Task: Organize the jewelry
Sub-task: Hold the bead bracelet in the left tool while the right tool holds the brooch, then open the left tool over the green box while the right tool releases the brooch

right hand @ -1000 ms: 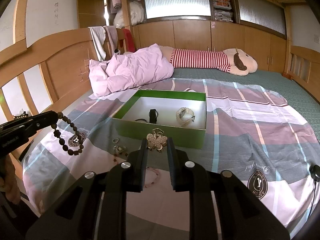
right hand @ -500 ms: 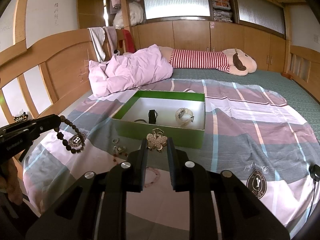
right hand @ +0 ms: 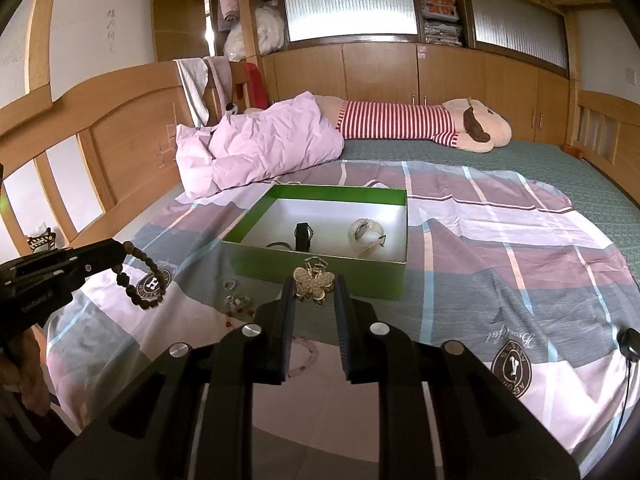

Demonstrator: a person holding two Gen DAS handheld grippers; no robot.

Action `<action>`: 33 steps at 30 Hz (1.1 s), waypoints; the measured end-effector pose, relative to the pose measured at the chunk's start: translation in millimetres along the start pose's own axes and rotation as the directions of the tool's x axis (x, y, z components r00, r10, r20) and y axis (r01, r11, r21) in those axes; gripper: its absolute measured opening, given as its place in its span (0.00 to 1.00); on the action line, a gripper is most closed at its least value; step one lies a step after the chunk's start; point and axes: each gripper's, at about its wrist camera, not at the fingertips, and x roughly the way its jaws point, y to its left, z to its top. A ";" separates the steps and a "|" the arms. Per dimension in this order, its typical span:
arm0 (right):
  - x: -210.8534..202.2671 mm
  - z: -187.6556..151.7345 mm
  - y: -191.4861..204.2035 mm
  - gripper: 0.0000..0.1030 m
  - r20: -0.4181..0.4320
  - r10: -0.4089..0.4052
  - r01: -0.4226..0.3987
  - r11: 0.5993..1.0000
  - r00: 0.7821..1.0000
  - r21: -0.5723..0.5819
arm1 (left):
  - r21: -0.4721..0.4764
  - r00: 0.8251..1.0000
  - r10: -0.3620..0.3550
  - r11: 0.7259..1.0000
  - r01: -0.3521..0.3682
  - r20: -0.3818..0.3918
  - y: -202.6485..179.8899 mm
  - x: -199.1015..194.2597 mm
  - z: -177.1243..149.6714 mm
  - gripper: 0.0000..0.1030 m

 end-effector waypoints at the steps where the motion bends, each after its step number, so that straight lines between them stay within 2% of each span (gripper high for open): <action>1: 0.6 0.4 0.6 0.19 0.000 -0.001 0.001 1.000 1.000 0.001 | 0.000 1.000 0.000 1.000 0.000 -0.002 0.3 0.1 -0.4 0.11; 16: 0.9 1.1 2.6 0.19 -0.005 0.006 -0.006 1.000 1.000 -0.001 | 0.008 1.000 0.002 1.000 -0.002 -0.015 -3.1 4.9 -3.3 0.11; 21: 9.0 11.7 3.3 0.19 -0.010 0.019 -0.019 1.000 1.000 0.001 | 0.007 1.000 0.003 1.000 -0.002 -0.028 -6.2 14.9 1.4 0.11; 28: 61.1 46.0 -7.3 0.19 -0.005 0.008 -0.008 1.000 1.000 -0.004 | -0.003 1.000 0.008 1.000 -0.008 -0.002 -10.8 61.0 52.1 0.11; 31: 97.7 58.0 -22.4 0.19 -0.027 -0.016 0.017 0.999 1.000 0.032 | 0.012 1.000 0.010 1.000 -0.010 0.007 -13.7 101.7 75.7 0.11; 33: 122.1 64.6 -31.9 0.19 -0.039 -0.033 0.035 0.998 0.999 0.045 | 0.006 1.000 0.013 1.000 -0.013 -0.018 -11.7 134.1 85.7 0.11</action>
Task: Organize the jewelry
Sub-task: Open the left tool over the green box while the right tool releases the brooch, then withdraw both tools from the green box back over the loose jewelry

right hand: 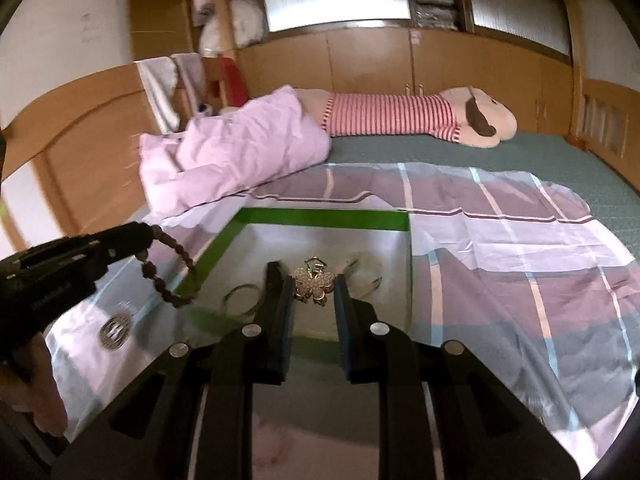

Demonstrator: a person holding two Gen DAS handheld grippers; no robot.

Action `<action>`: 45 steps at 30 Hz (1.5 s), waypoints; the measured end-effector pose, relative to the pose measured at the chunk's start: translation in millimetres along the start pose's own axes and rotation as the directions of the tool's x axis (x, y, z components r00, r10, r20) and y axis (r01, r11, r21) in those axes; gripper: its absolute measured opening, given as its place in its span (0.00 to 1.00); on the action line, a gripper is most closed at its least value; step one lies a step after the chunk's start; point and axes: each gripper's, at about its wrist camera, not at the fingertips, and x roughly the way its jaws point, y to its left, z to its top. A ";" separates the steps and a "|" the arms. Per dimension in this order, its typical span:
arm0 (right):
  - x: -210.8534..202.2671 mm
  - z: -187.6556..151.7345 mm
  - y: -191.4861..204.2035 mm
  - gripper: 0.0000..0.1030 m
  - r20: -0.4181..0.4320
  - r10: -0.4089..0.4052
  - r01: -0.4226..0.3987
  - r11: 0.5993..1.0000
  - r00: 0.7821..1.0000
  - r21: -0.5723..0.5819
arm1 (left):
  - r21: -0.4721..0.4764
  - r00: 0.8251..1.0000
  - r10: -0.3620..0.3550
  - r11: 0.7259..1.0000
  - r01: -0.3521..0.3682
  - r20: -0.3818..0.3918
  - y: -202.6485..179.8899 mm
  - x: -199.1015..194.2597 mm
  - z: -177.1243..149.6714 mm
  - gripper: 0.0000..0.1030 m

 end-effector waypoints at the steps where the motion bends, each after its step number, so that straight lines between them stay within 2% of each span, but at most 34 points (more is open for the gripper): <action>1: 8.1 2.0 -3.4 0.19 -0.004 -0.001 0.001 1.000 1.000 0.002 | -0.002 1.000 0.005 1.000 -0.005 -0.014 0.9 13.1 3.0 0.11; 6: 51.3 7.2 -17.4 0.19 -0.054 -0.003 0.003 1.000 0.999 0.013 | -0.057 0.998 0.003 0.998 -0.006 -0.056 11.3 66.7 5.2 0.14; 7: 59.7 5.0 -19.9 0.21 -0.083 0.002 -0.001 1.000 0.997 0.016 | -0.070 0.998 0.008 0.997 -0.012 -0.064 13.8 73.9 2.6 0.27; 8: 63.9 2.2 -22.0 0.30 -0.102 -0.002 0.004 1.000 0.995 0.019 | -0.081 0.997 0.012 0.997 -0.018 -0.074 15.6 79.2 -0.3 0.52; 10: 62.2 -0.9 -23.9 0.43 -0.114 -0.008 0.011 1.000 0.993 0.022 | -0.075 0.997 0.036 0.996 -0.042 -0.075 15.0 80.5 -3.7 0.83; 12: 47.6 5.2 -22.7 0.43 -0.077 0.005 -0.004 1.000 0.997 0.016 | -0.037 0.996 0.076 0.996 -0.078 -0.053 14.6 71.4 -0.3 0.84; 14: 24.1 14.9 -20.7 0.43 -0.015 0.021 -0.021 1.000 1.000 0.011 | -0.040 0.992 0.125 0.991 -0.125 -0.006 19.2 48.3 9.1 0.84; 18: -38.7 27.5 -23.9 0.44 0.114 0.058 -0.062 0.998 0.992 0.031 | -0.163 0.990 0.075 0.985 -0.054 0.121 42.8 -32.8 25.9 0.94; 20: -73.0 25.5 -23.7 0.51 0.168 0.051 -0.055 0.998 0.984 0.018 | -0.142 0.981 0.069 0.989 -0.044 0.179 48.1 -72.1 17.7 0.95; 22: -101.3 20.4 -23.4 0.55 0.209 0.027 -0.031 0.999 0.978 0.016 | -0.087 0.974 0.110 0.992 -0.094 0.196 47.4 -95.2 3.2 0.95; 24: -121.4 12.9 -22.8 0.56 0.222 0.027 -0.034 0.999 0.975 0.028 | -0.043 0.973 0.139 0.990 -0.134 0.184 45.1 -109.3 -11.8 0.95; 30: -151.7 -22.3 -19.1 0.56 0.205 0.009 -0.013 1.000 0.979 0.017 | -0.035 0.980 0.150 0.989 -0.147 0.130 46.3 -144.2 -58.5 0.95; 34: -162.4 -42.0 -11.0 0.67 0.165 0.022 -0.028 0.999 0.986 0.038 | -0.074 0.983 0.162 0.985 -0.157 0.080 49.1 -159.4 -85.7 0.95; 36: -163.7 -48.7 -5.7 0.71 0.153 0.017 -0.023 0.999 0.988 0.035 | -0.089 0.987 0.151 0.985 -0.145 0.064 48.4 -161.8 -93.3 0.95; 45: -150.4 -58.1 4.1 0.71 0.100 0.026 -0.026 1.000 0.995 0.002 | -0.027 0.991 0.130 0.991 -0.131 -0.016 32.8 -136.5 -105.3 0.95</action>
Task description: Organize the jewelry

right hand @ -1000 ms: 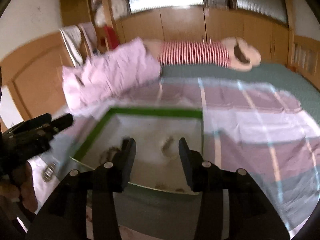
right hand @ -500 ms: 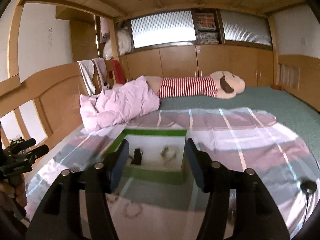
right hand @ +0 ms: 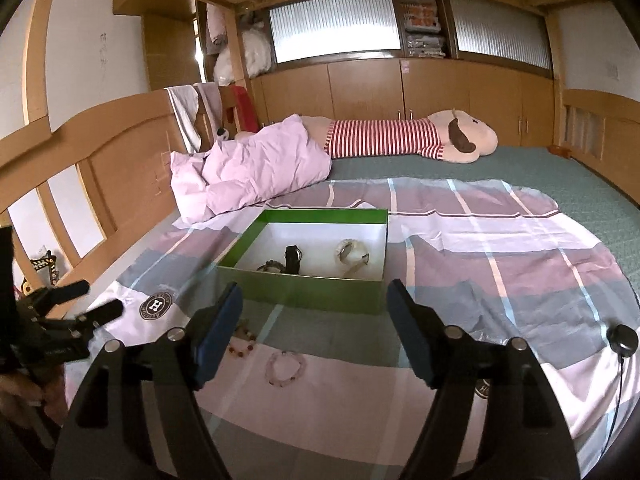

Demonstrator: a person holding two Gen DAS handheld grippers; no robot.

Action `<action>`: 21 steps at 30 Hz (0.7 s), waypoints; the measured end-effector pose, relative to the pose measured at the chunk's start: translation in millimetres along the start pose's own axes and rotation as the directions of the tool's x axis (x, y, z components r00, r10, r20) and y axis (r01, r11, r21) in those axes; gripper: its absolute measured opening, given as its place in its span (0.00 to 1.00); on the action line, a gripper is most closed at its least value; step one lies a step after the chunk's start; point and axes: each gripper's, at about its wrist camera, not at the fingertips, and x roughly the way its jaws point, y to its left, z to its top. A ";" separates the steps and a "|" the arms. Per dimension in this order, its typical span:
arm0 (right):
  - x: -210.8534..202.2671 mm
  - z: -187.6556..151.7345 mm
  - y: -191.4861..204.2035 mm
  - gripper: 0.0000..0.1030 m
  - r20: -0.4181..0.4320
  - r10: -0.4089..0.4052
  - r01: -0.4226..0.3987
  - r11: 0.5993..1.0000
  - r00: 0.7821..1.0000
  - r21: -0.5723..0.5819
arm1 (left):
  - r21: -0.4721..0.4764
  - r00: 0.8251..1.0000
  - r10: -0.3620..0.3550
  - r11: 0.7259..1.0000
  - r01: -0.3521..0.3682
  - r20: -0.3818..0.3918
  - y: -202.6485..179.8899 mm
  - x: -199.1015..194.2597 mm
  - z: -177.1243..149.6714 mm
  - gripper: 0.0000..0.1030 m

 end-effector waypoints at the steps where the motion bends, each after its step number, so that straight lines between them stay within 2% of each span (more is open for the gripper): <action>1: 1.0 0.4 0.5 0.71 0.000 -0.001 0.001 1.000 1.000 -0.003 | 0.008 1.000 -0.002 1.000 0.002 -0.010 -2.8 5.4 -2.0 0.95; 6: 6.5 -0.9 1.8 0.71 -0.016 0.004 -0.004 1.000 1.000 -0.005 | -0.008 0.992 -0.048 0.999 0.048 -0.119 -10.8 48.9 -17.3 0.90; 9: 10.4 -1.6 1.6 0.71 -0.033 0.015 -0.015 1.000 0.999 0.002 | 0.002 0.988 -0.047 0.999 0.048 -0.147 -17.1 75.9 -22.9 0.84; 14: 19.8 -3.4 2.1 0.71 -0.062 0.032 -0.032 0.999 0.998 -0.001 | 0.075 0.983 -0.026 0.996 0.040 -0.181 -30.7 125.8 -25.6 0.65; 18: 29.9 -5.5 0.5 0.71 -0.092 0.043 -0.043 0.999 0.995 -0.001 | 0.060 0.979 -0.012 0.998 0.025 -0.206 -30.6 162.5 -20.9 0.64; 21: 35.7 -7.4 -1.0 0.71 -0.108 0.048 -0.048 0.999 0.993 -0.001 | 0.023 0.967 0.000 1.000 0.006 -0.253 -24.8 189.8 -20.5 0.61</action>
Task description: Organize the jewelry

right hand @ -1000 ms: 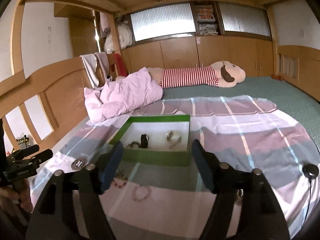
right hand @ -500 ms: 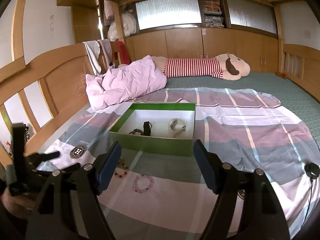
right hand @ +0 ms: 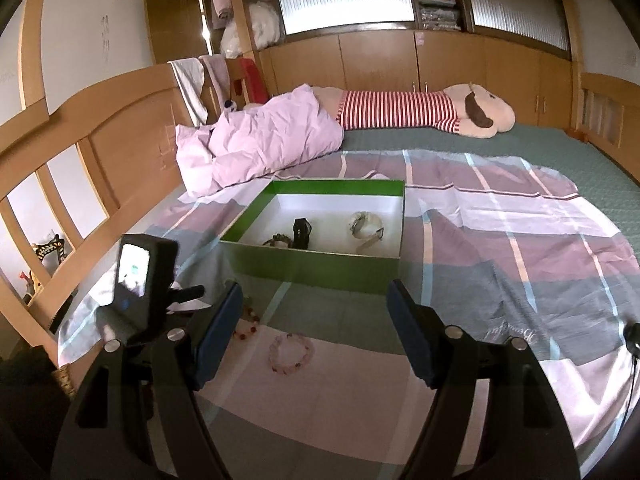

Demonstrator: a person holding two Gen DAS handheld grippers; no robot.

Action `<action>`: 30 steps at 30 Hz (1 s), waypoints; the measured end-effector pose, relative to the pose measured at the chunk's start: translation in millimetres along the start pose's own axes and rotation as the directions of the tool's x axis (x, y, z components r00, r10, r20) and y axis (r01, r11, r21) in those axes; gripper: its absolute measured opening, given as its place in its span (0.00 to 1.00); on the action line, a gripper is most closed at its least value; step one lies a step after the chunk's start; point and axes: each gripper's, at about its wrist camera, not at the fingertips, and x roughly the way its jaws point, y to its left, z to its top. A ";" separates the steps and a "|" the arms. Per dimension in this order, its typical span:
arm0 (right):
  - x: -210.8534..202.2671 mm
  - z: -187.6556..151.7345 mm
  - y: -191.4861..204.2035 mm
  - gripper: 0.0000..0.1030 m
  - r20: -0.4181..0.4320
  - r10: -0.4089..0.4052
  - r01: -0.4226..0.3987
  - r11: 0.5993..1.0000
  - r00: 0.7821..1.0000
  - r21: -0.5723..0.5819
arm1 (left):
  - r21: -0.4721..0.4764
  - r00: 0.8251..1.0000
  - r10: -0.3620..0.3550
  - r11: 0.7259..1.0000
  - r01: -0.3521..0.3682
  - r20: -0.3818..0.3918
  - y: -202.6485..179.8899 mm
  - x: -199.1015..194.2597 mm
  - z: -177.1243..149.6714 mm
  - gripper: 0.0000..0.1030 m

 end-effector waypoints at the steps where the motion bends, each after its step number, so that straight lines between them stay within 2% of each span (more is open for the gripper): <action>1: 2.0 -0.5 0.1 0.71 -0.005 0.002 -0.002 1.000 1.000 -0.003 | -0.007 1.000 0.006 1.000 -0.006 -0.019 1.3 8.1 0.8 0.60; 5: 6.9 -1.8 0.4 0.71 -0.017 0.008 -0.008 1.000 1.000 -0.016 | -0.006 0.998 0.009 1.000 -0.010 -0.058 5.9 29.6 1.1 0.57; 7: 9.3 -2.1 -0.3 0.71 -0.022 0.009 -0.009 1.000 1.000 -0.012 | -0.033 0.998 -0.012 0.999 0.010 -0.060 10.6 35.7 2.4 0.55; 11: 14.4 -5.5 2.5 0.71 -0.044 0.009 -0.010 1.000 0.999 -0.029 | -0.089 0.998 -0.043 0.995 0.038 -0.053 18.2 34.3 6.4 0.23; 14: 18.8 -8.5 4.3 0.71 -0.059 0.004 -0.006 0.999 0.998 -0.041 | -0.113 0.995 -0.086 0.990 0.080 -0.043 22.0 24.9 8.1 0.12; 18: 23.7 -11.8 7.2 0.71 -0.074 0.001 -0.005 0.999 0.997 -0.052 | -0.141 0.992 -0.128 0.982 0.126 -0.002 28.2 -0.3 13.0 0.12; 22: 32.4 -16.0 14.3 0.71 -0.092 0.001 -0.007 0.998 0.996 -0.068 | -0.149 0.984 -0.149 0.975 0.163 0.101 36.0 -60.0 22.4 0.12; 26: 53.6 -22.8 30.3 0.71 -0.121 0.003 -0.014 0.996 0.993 -0.093 | -0.103 0.953 -0.145 0.979 0.177 0.266 41.8 -147.8 28.2 0.12; 28: 73.6 -25.7 46.5 0.71 -0.149 0.010 -0.028 0.993 0.989 -0.118 | -0.100 0.922 -0.141 0.977 0.189 0.361 49.3 -190.9 23.6 0.12; 30: 92.7 -26.1 62.7 0.71 -0.167 0.017 -0.042 0.988 0.986 -0.146 | -0.117 0.897 -0.134 0.973 0.200 0.421 56.7 -218.1 13.2 0.12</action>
